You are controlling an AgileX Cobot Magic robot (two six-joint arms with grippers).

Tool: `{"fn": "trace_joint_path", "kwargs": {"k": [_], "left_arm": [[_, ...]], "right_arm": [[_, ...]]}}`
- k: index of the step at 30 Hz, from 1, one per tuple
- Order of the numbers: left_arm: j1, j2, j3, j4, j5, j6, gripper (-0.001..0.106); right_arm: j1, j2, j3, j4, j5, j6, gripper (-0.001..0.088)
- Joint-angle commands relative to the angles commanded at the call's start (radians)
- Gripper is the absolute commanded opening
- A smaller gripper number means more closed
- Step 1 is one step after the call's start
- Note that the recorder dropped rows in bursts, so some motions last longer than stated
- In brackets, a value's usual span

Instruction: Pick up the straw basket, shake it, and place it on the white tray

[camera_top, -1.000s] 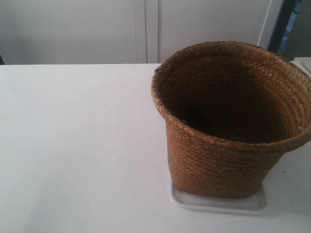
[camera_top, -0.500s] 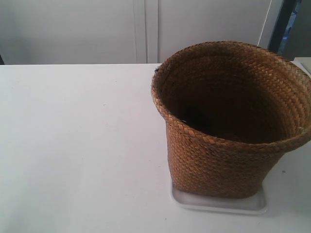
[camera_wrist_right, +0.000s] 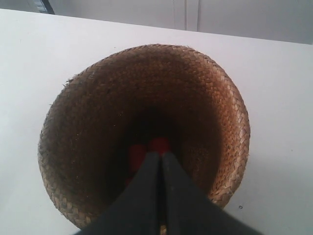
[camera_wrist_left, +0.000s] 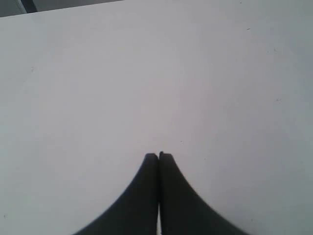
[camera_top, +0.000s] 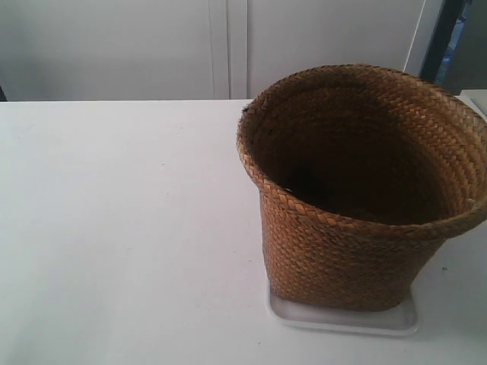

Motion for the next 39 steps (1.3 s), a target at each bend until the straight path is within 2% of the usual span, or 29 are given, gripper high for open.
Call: {"fn": "trace_joint_path", "kwargs": {"k": [4, 13, 16, 21, 24, 29, 35, 39], "left_arm": [[0.0, 0.0, 0.0, 0.0, 0.0, 0.0, 0.0], [0.0, 0.0, 0.0, 0.0, 0.0, 0.0, 0.0], [0.0, 0.0, 0.0, 0.0, 0.0, 0.0, 0.0], [0.0, 0.0, 0.0, 0.0, 0.0, 0.0, 0.0], [0.0, 0.0, 0.0, 0.0, 0.0, 0.0, 0.0], [0.0, 0.0, 0.0, 0.0, 0.0, 0.0, 0.0], [0.0, 0.0, 0.0, 0.0, 0.0, 0.0, 0.0], [0.0, 0.0, 0.0, 0.0, 0.0, 0.0, 0.0]], "right_arm": [[0.038, 0.0, 0.0, -0.003, 0.0, 0.0, 0.0], [0.038, 0.0, 0.0, -0.02, -0.003, -0.021, 0.0], [0.038, -0.029, 0.04, -0.032, -0.102, -0.021, 0.0], [0.038, -0.168, 0.237, -0.041, -0.431, -0.021, 0.0], [0.038, -0.276, 0.37, -0.093, -0.548, -0.021, 0.0], [0.038, -0.5, 0.623, -0.107, -0.561, 0.004, 0.0], [0.038, -0.551, 0.755, -0.149, -0.584, 0.009, 0.0], [0.036, -0.649, 0.89, -0.316, -0.674, 0.235, 0.0]]}}
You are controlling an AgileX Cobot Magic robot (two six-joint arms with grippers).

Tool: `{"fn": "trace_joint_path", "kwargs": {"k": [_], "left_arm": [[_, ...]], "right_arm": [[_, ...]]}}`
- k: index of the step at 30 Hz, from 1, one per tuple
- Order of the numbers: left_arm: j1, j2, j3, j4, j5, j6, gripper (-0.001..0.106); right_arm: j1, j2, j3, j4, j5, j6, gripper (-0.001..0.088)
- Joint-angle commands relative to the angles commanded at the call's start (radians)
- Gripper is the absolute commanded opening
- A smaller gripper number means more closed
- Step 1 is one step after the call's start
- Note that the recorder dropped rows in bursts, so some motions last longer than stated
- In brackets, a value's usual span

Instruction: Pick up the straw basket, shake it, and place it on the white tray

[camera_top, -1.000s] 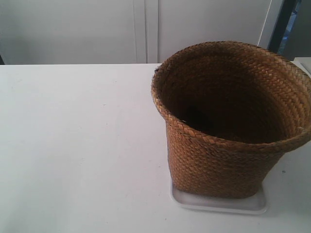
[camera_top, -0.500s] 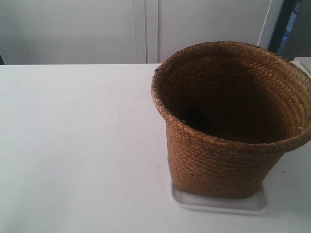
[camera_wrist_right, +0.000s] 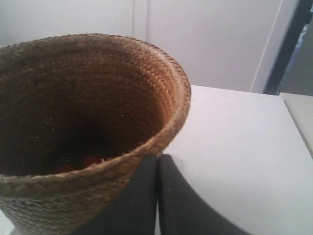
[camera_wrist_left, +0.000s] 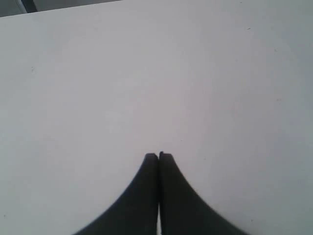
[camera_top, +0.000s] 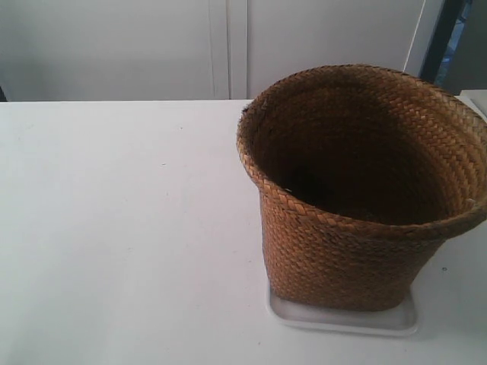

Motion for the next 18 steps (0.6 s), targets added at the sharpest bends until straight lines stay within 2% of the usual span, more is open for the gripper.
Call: {"fn": "trace_joint_path", "kwargs": {"k": [4, 7, 18], "left_arm": [[0.0, 0.0, 0.0, 0.0, 0.0, 0.0, 0.0], [0.0, 0.0, 0.0, 0.0, 0.0, 0.0, 0.0], [0.0, 0.0, 0.0, 0.0, 0.0, 0.0, 0.0]], "right_arm": [[0.0, -0.096, 0.131, -0.045, -0.005, 0.023, 0.0], [0.0, -0.155, 0.19, -0.045, -0.018, 0.023, 0.0], [-0.002, -0.161, 0.319, -0.043, -0.065, 0.023, 0.0]]}}
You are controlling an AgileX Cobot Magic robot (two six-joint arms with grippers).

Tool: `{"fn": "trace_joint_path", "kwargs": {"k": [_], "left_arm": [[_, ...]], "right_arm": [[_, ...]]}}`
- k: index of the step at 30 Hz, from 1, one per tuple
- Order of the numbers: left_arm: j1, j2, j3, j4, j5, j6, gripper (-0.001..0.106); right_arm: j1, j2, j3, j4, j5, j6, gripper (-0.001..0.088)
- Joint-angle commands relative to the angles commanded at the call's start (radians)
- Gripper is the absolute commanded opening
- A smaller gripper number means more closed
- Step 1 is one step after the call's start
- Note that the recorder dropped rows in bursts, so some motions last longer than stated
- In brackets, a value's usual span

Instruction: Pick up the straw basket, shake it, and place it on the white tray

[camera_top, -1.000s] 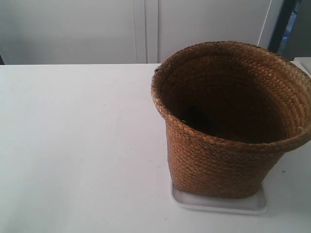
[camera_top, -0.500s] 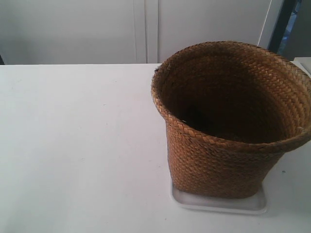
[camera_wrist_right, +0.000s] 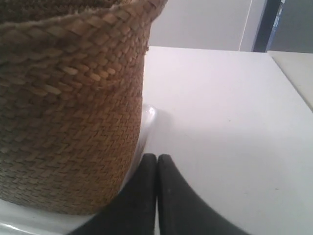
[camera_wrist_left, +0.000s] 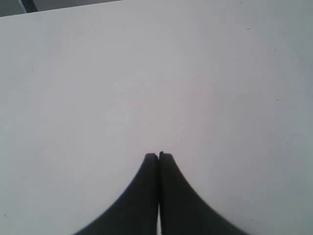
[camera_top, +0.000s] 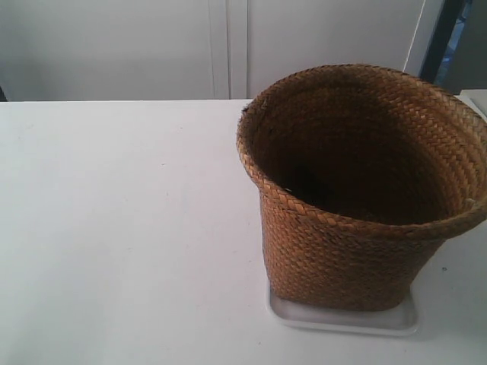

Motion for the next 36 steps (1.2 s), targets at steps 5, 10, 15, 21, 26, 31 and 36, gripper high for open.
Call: {"fn": "trace_joint_path", "kwargs": {"k": [5, 10, 15, 21, 26, 31, 36], "left_arm": [[0.0, 0.0, 0.0, 0.0, 0.0, 0.0, 0.0], [0.0, 0.0, 0.0, 0.0, 0.0, 0.0, 0.0], [0.0, 0.0, 0.0, 0.0, 0.0, 0.0, 0.0], [0.0, 0.0, 0.0, 0.0, 0.0, 0.0, 0.0], [0.0, 0.0, 0.0, 0.0, 0.0, 0.0, 0.0], [0.0, 0.0, 0.0, 0.0, 0.0, 0.0, 0.0], [0.0, 0.0, 0.0, 0.0, 0.0, 0.0, 0.0]], "right_arm": [[0.0, 0.0, 0.022, 0.0, -0.032, 0.0, 0.0], [0.0, 0.0, 0.022, 0.0, -0.034, 0.0, 0.0], [0.0, 0.0, 0.022, 0.0, -0.034, 0.0, 0.0], [0.0, 0.0, 0.022, 0.003, -0.034, 0.0, 0.0], [0.0, 0.0, 0.022, 0.003, -0.034, 0.0, 0.0], [0.0, 0.0, 0.022, 0.003, -0.034, 0.0, 0.0], [0.0, 0.0, 0.022, 0.003, -0.034, 0.0, 0.0]]}}
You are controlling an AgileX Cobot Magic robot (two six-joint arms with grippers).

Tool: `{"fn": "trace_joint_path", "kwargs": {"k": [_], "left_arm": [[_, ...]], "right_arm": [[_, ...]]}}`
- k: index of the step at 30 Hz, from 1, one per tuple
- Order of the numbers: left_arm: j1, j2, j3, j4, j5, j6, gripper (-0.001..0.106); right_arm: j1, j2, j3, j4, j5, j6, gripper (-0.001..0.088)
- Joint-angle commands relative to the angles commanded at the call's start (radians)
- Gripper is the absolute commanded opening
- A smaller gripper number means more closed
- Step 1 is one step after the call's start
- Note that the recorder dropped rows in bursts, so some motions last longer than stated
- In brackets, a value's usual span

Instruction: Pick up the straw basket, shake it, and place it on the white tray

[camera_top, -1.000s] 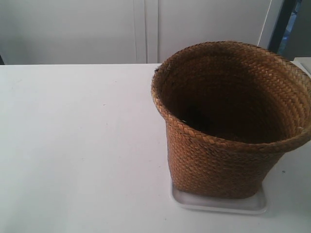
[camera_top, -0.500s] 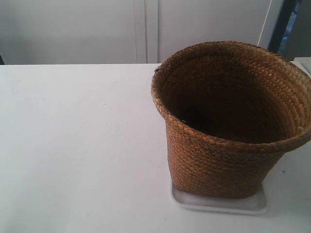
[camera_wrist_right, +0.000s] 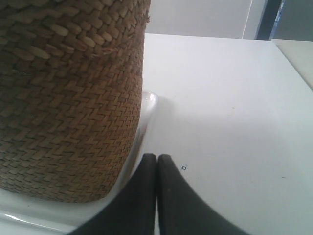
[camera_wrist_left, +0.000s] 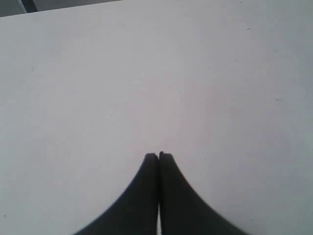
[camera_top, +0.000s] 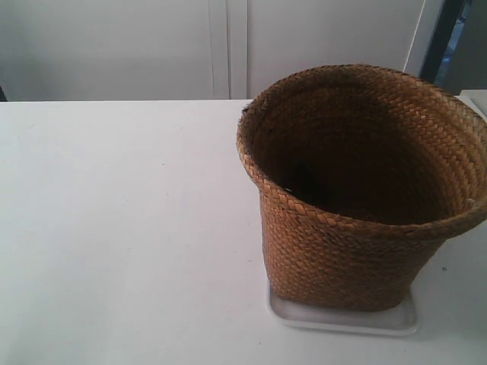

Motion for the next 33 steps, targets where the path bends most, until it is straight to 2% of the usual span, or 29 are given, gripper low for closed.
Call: {"fn": "trace_joint_path", "kwargs": {"k": [33], "left_arm": [[0.0, 0.0, 0.0, 0.0, 0.0, 0.0, 0.0]], "right_arm": [[0.0, 0.0, 0.0, 0.0, 0.0, -0.007, 0.0]]}}
